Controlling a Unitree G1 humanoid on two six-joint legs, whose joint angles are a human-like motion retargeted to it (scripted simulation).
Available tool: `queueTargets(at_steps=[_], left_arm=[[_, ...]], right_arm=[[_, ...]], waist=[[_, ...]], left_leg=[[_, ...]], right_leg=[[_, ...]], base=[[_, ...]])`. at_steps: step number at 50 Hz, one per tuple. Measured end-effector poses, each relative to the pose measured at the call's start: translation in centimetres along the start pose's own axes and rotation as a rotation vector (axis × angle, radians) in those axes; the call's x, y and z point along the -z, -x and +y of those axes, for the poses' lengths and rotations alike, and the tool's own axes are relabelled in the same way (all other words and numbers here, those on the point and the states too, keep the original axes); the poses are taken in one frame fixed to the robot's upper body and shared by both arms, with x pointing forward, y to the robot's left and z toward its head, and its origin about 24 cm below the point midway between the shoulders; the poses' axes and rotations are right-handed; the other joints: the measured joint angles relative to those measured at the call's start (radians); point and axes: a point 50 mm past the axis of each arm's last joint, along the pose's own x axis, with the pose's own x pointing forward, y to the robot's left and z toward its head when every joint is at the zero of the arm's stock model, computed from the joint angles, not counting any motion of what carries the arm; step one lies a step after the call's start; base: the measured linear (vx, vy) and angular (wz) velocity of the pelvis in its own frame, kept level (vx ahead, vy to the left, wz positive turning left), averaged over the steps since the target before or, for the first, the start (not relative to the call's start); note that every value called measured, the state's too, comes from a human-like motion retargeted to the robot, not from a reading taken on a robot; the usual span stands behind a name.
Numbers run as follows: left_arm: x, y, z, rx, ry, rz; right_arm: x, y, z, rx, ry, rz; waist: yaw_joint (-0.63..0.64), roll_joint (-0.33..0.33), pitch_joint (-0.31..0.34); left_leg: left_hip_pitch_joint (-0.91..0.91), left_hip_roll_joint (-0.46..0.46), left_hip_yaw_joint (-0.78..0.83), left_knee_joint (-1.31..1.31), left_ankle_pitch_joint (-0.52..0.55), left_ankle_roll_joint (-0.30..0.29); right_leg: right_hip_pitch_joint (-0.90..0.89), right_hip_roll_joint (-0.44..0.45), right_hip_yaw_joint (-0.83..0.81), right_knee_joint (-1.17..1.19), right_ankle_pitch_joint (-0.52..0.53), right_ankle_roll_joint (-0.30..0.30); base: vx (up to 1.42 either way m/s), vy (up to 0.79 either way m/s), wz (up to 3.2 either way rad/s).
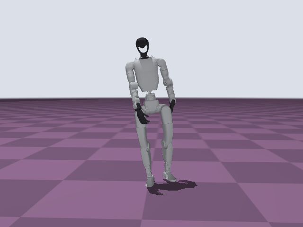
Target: In place motions
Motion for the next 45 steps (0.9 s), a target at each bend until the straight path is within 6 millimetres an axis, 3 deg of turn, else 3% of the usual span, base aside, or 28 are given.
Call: queueTargets(at_steps=[5, 10, 13, 16, 18, 20, 25, 27, 30, 34, 37, 40, 43, 45], left_arm=[[-2.5, 0.8, 0.9, -0.047, -0.105, -0.018], [-3.8, 1.2, 0.8, -0.073, -0.124, -0.015], [-4.2, 1.1, 0.0, -0.029, -0.03, -0.013], [-6.0, 1.1, -2.0, 0.084, 0.11, -0.044], [-8.5, 1.6, -3.1, 0.151, 0.141, -0.117], [-11.8, 2.5, -4.2, 0.177, 0.098, -0.204], [-21.9, 8.1, -6.8, 0.179, -0.179, -0.46], [-25.5, 11.0, -8.4, 0.167, -0.268, -0.586], [-30.0, 15.9, -11.3, 0.172, -0.368, -0.787], [-32.8, 20.1, -13.5, 0.147, -0.445, -0.942], [-33.2, 20.9, -13.9, 0.125, -0.462, -0.959], [-32.7, 19.9, -13.7, 0.119, -0.465, -0.932], [-31.5, 17.7, -12.6, 0.098, -0.463, -0.863], [-30.1, 15.7, -11.4, 0.075, -0.45, -0.808]], right_arm=[[2.9, 0.3, -0.4, -0.011, -0.097, 0.044], [8.0, 1.0, 0.4, -0.053, -0.228, 0.164], [11.2, 1.7, 1.9, -0.101, -0.328, 0.246], [14.4, 2.6, 3.6, -0.122, -0.429, 0.293], [16.8, 3.5, 4.9, -0.118, -0.477, 0.337], [19.3, 4.7, 6.1, -0.117, -0.505, 0.41], [25.5, 9.0, 8.5, -0.197, -0.485, 0.69], [27.4, 10.9, 9.6, -0.254, -0.477, 0.806], [29.8, 13.8, 11.2, -0.33, -0.473, 0.941], [31.7, 16.4, 12.7, -0.335, -0.522, 1.048], [32.2, 17.4, 13.6, -0.328, -0.599, 1.093], [31.7, 16.7, 13.7, -0.312, -0.682, 1.05], [30.3, 14.7, 13.1, -0.297, -0.703, 0.941], [28.8, 12.7, 11.7, -0.275, -0.682, 0.838]], waist=[[-0.01, -0.044, -0.004], [0.046, -0.08, 0.011], [0.049, -0.084, 0.026], [0.025, -0.069, 0.042], [0.001, -0.051, 0.058], [-0.012, -0.036, 0.084], [-0.141, -0.032, 0.155], [-0.212, -0.026, 0.195], [-0.3, -0.022, 0.251], [-0.365, -0.036, 0.299], [-0.368, -0.035, 0.286], [-0.34, -0.026, 0.252], [-0.308, -0.017, 0.195], [-0.268, -0.02, 0.164]], left_leg=[[-0.035, -0.023, -0.014, 0.003, -0.031, 0.021], [-0.039, -0.047, -0.035, 0.011, -0.057, 0.04], [-0.026, -0.052, -0.04, 0.005, -0.076, 0.062], [-0.025, -0.032, -0.058, 0.014, -0.088, 0.07], [-0.029, -0.009, -0.07, 0.027, -0.093, 0.078], [-0.027, 0.018, -0.065, 0.038, -0.1, 0.076], [-0.032, 0.029, -0.058, 0.081, -0.105, 0.096], [-0.024, 0.043, -0.065, 0.096, -0.104, 0.118], [-0.003, 0.072, -0.045, 0.109, -0.104, 0.16], [0.039, 0.087, -0.045, 0.099, -0.103, 0.186], [0.04, 0.093, -0.047, 0.097, -0.104, 0.185], [0.036, 0.096, -0.03, 0.088, -0.107, 0.176], [0.036, 0.089, 0.005, 0.046, -0.097, 0.16], [0.04, 0.075, 0.048, 0.036, -0.101, 0.152]], right_leg=[[0.001, -0.031, -0.049, -0.037, 0.012, 0.024], [-0.002, -0.051, -0.03, -0.033, 0.019, 0.044], [-0.015, -0.058, -0.021, 0.024, -0.005, 0.05], [-0.078, -0.073, -0.019, 0.179, 0.031, 0.035], [-0.143, -0.09, -0.012, 0.332, 0.148, 0.023], [-0.24, -0.103, 0.013, 0.528, 0.276, -0.04], [-0.548, -0.32, -0.013, 1.128, 0.122, -0.181], [-0.67, -0.356, 0.008, 1.289, 0.081, -0.194], [-0.842, -0.34, 0.056, 1.424, 0.063, -0.161], [-0.916, -0.342, 0.057, 1.429, 0.056, -0.148], [-0.902, -0.314, 0.057, 1.358, 0.056, -0.142], [-0.825, -0.27, 0.054, 1.258, 0.076, -0.122], [-0.701, -0.248, 0.017, 1.142, 0.096, -0.113], [-0.611, -0.217, 0.014, 1.049, 0.121, -0.105]], base=[[0.01, 0.14, 0.52], [0.06, 0.2, -0.14], [0.06, 0.24, -0.1], [0.06, 0.18, 0.09], [0.0, 0.2, 0.11], [-0.09, 0.15, -0.24], [-0.1, 0.22, 0.21], [-0.09, 0.13, 0.78], [-0.02, 0.06, 0.79], [0.01, 0.01, 0.49], [0.02, -0.01, -0.1], [0.06, -0.02, -0.5], [0.05, -0.02, -0.57], [0.08, 0.01, -0.82]])
